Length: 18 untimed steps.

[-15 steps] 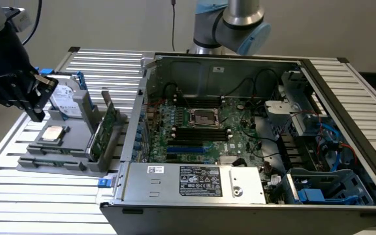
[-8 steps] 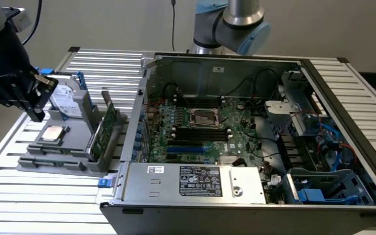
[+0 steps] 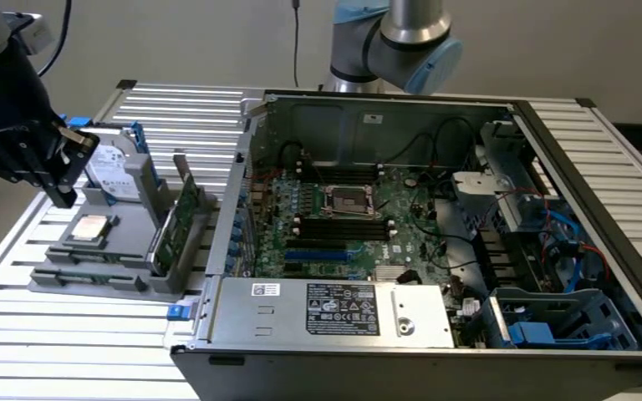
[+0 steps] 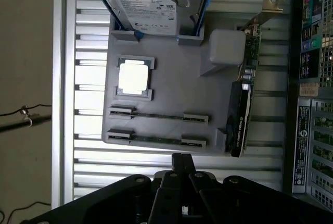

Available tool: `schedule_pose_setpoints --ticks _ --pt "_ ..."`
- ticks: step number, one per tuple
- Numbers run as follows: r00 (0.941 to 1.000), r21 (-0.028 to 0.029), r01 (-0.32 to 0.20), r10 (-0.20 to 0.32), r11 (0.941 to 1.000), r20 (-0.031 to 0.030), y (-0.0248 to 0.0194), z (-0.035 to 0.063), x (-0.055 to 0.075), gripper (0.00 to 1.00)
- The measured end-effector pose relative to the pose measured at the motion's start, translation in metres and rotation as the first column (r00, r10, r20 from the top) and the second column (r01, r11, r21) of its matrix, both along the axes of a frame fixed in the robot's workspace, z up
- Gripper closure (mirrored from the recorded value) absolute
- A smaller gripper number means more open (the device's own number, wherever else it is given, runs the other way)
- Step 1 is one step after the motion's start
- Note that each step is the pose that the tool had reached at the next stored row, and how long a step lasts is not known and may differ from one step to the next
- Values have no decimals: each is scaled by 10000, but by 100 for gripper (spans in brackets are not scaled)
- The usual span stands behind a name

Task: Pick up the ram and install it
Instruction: 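Pick up the ram and move it above insertion slot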

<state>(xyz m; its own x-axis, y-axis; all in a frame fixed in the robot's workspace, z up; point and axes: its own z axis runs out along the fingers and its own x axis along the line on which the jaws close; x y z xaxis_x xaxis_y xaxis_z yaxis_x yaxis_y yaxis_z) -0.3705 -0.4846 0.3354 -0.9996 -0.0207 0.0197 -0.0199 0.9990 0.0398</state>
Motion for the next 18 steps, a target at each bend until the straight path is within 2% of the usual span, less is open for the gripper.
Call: schedule_pose_setpoints --ticks 5,9,14,18 --pt "9961 -1 -876 876 9962 54 0 -4 0 89" --pt "9870 -2 -1605 1605 9870 69 0 -12 0 89" --pt "9682 -3 -2500 2500 9682 72 1 -23 0 89" --pt "9477 -3 -3190 3190 9478 71 1 -33 -1 89"
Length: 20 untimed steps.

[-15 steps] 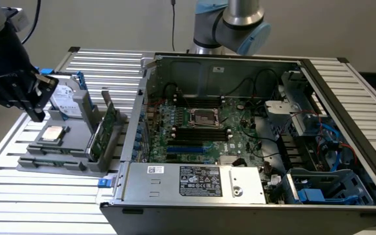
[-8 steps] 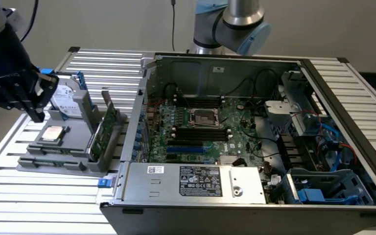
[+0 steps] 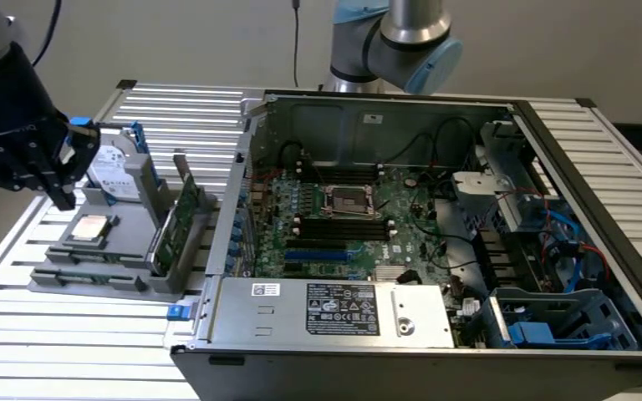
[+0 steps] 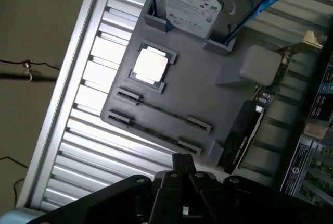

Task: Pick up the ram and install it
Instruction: 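Pick up the ram and move it above insertion slot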

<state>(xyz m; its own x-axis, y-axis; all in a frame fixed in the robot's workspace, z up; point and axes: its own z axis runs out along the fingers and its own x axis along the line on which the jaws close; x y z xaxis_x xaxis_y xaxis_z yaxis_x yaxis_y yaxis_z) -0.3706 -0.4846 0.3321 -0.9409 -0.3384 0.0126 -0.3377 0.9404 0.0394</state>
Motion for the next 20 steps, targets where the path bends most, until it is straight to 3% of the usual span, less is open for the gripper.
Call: schedule_pose_setpoints --ticks 5,10,16,20 --pt "9959 0 -904 904 9959 0 0 -14 1 89" --pt "9835 1 -1810 1810 9835 0 0 -29 0 89" --pt "9579 1 -2871 2871 9579 0 0 -47 0 89" --pt "9344 0 -3561 3561 9344 0 0 -60 0 89"
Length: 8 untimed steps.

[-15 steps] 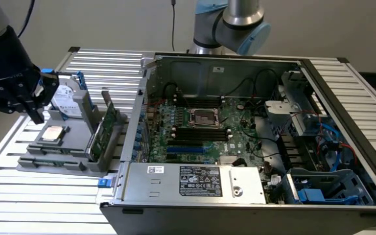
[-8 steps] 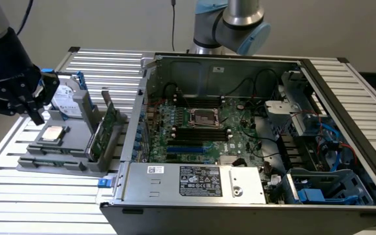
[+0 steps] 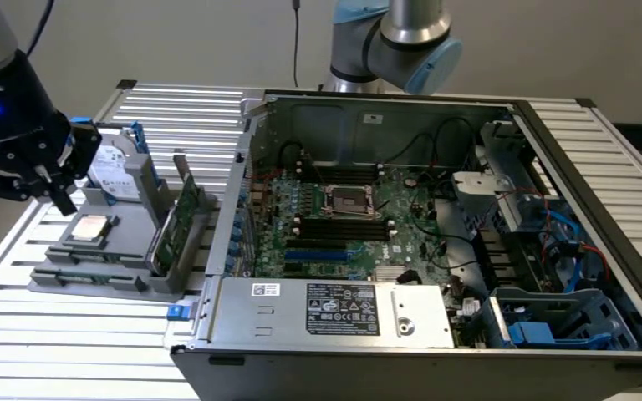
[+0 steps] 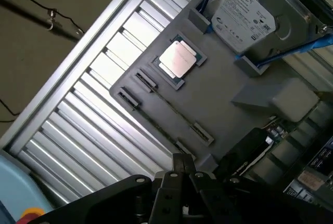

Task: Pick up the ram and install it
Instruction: 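Pick up the ram and move it above insertion slot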

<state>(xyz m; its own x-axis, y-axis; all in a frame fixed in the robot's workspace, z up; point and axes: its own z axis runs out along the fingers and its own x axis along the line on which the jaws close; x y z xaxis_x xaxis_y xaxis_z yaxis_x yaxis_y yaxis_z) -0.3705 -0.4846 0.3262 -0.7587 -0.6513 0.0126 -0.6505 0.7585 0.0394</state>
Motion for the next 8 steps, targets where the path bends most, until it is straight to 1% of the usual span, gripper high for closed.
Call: schedule_pose_setpoints --ticks 2,4,6,8 --pt "9994 0 -360 360 9994 0 0 -5 0 89" --pt "9974 0 -718 718 9974 -1 0 -10 0 89" --pt "9940 0 -1093 1093 9940 0 0 -16 0 89" --pt "9894 1 -1451 1451 9894 1 0 -21 0 89"
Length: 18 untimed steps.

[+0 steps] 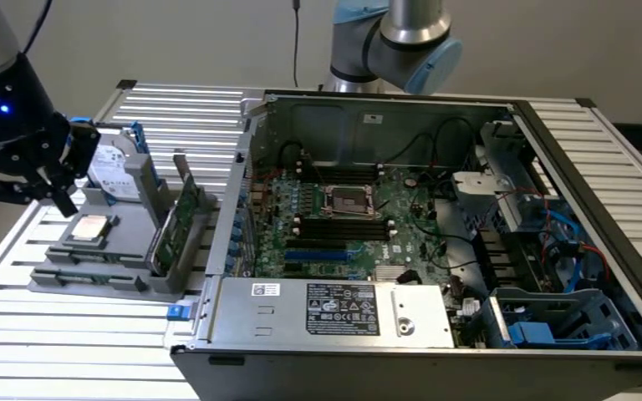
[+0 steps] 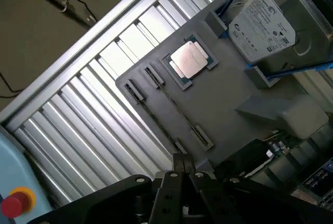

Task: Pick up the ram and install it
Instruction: 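Pick up the ram and move it above insertion slot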

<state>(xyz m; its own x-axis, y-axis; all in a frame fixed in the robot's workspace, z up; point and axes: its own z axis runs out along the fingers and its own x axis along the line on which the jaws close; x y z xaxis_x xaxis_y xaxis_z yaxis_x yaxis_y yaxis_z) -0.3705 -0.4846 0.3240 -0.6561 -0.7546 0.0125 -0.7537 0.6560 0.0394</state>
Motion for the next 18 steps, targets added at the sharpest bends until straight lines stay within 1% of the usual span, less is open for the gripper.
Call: schedule_pose_setpoints --ticks 2,4,6,9,12,13,16,18 --pt "9993 -1 -364 364 9993 -1 0 -5 0 89" --pt "9974 -1 -718 718 9974 -1 0 -9 0 89" --pt "9941 -1 -1081 1081 9941 -1 0 -14 0 89" --pt "9867 -1 -1627 1627 9867 -1 0 -21 0 89" --pt "9765 -2 -2157 2157 9765 4 0 -31 0 89" --pt "9725 -5 -2330 2330 9725 19 0 -36 -1 89" --pt "9580 -24 -2868 2868 9580 91 0 -53 0 89" --pt "9468 -46 -3215 3215 9469 156 0 -66 0 89"
